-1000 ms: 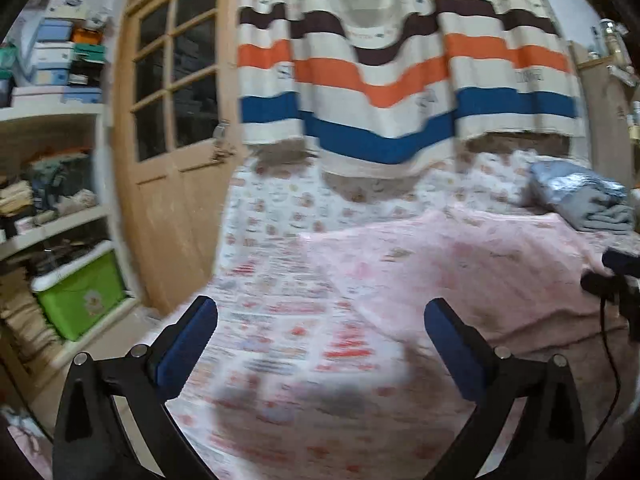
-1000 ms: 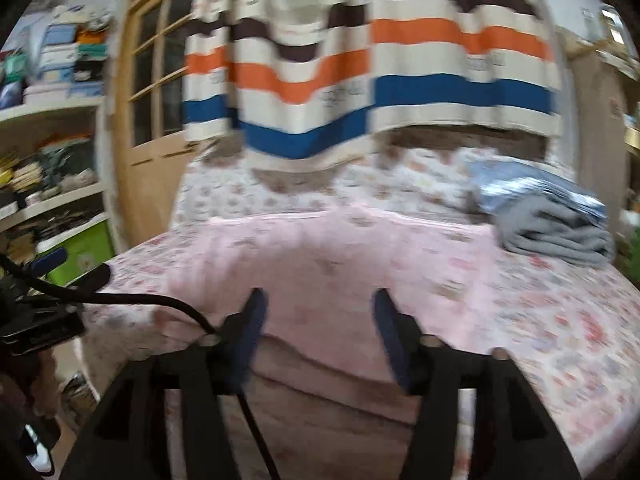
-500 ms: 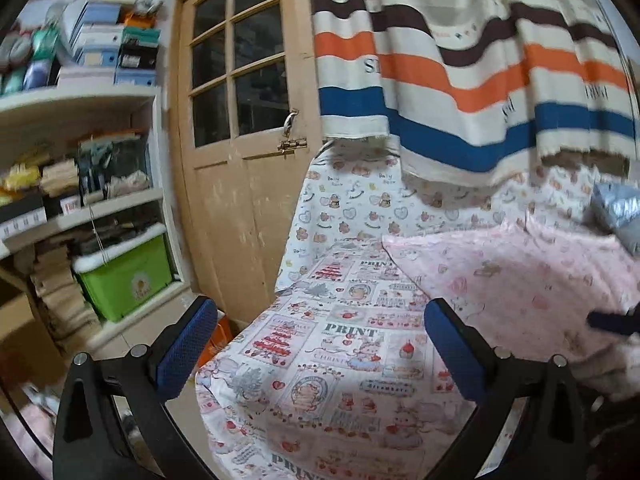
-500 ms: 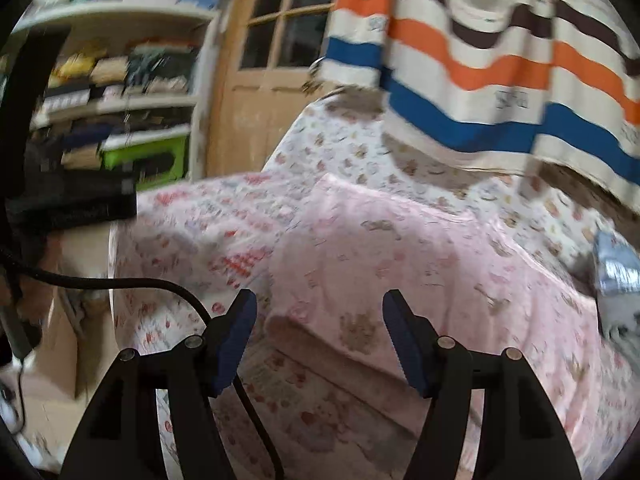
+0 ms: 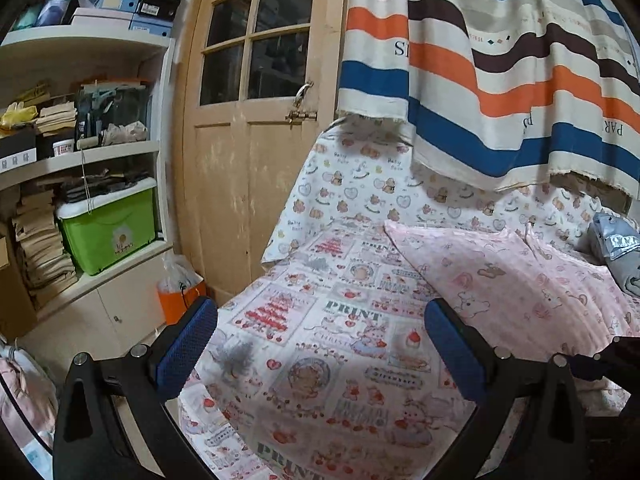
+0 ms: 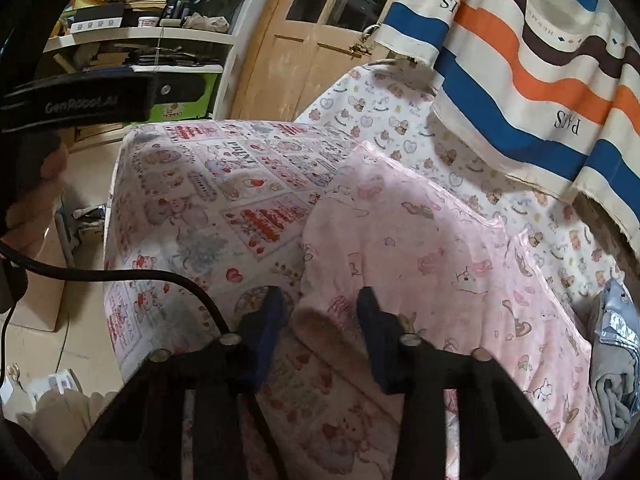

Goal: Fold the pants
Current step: 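Move both grippers to the folded garment and pinch its edge, then lift the pinched pink garment edge with both grippers and fold it over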

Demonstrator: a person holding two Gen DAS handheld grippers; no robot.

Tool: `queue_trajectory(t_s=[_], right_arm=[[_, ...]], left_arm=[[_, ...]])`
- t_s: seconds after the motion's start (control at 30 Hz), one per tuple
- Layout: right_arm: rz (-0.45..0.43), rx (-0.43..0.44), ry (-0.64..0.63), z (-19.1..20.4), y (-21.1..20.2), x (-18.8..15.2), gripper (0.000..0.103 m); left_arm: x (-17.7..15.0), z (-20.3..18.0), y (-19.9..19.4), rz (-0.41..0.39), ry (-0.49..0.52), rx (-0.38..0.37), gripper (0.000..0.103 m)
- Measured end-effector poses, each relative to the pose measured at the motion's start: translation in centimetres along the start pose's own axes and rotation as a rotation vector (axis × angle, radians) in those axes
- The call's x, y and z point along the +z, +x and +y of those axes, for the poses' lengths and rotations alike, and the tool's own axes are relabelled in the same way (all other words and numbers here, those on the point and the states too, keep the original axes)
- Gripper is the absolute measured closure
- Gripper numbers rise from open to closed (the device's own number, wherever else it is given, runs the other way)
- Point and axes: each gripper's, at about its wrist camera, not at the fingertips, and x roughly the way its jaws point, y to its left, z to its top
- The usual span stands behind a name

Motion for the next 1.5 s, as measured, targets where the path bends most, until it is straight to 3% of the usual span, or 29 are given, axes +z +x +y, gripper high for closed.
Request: queue_trajectory(t_s=[0.07, 0.1, 0.13, 0.33, 0.47, 0.7, 0.87, 0.97, 1.13, 1.3, 1.4, 1.5], right_arm=[[0.004, 0.003, 0.010, -0.1, 0.1, 0.0, 0.077], [0.014, 0.003, 0.016, -0.1, 0.2, 0.0, 0.090], [0.011, -0.006, 0.021, -0.1, 0.1, 0.0, 0.093], [-0.014, -0.026, 0.076, -0.7, -0.8, 0.3, 0.094], [-0.026, -0.014, 0.124, -1.7, -1.3, 0.5, 0.094], [-0.086, -0.017, 0.205, -4.0, -2.5, 1.0, 0.094], [-0.089, -0.020, 0.268, -5.8, -2.4, 0.9, 0.094], [-0.090, -0.021, 0.304, -6.5, -2.4, 0.7, 0.094], [-0.089, -0.022, 0.363, -7.5, -2.4, 0.2, 0.094], [-0.089, -0.012, 0.409, -8.2, -2.3, 0.0, 0.094], [-0.089, -0.005, 0.423, -8.5, -2.2, 0.0, 0.094], [-0.092, 0.002, 0.426, -8.8, -2.3, 0.0, 0.094]], left_arm=[[-0.1, 0.0, 0.2, 0.007, -0.006, 0.001, 0.000], [-0.1, 0.0, 0.2, 0.011, -0.008, -0.002, 0.000], [-0.1, 0.0, 0.3, 0.015, -0.010, -0.006, 0.000], [0.6, -0.6, 0.6, 0.013, 0.013, -0.002, 0.000], [2.8, -1.5, 2.1, 0.044, 0.055, -0.039, 0.000], [10.4, -2.9, 10.4, 0.192, 0.054, -0.172, 0.001], [14.2, -4.2, 19.8, 0.332, 0.008, -0.238, 0.019], [15.0, -5.3, 25.4, 0.440, -0.027, -0.315, 0.028], [14.5, -6.5, 32.4, 0.609, -0.106, -0.391, 0.037], [12.4, -7.0, 35.8, 0.735, -0.192, -0.420, 0.052], [11.7, -7.4, 36.3, 0.746, -0.176, -0.384, 0.061], [12.1, -7.9, 36.3, 0.701, -0.098, -0.277, 0.067]])
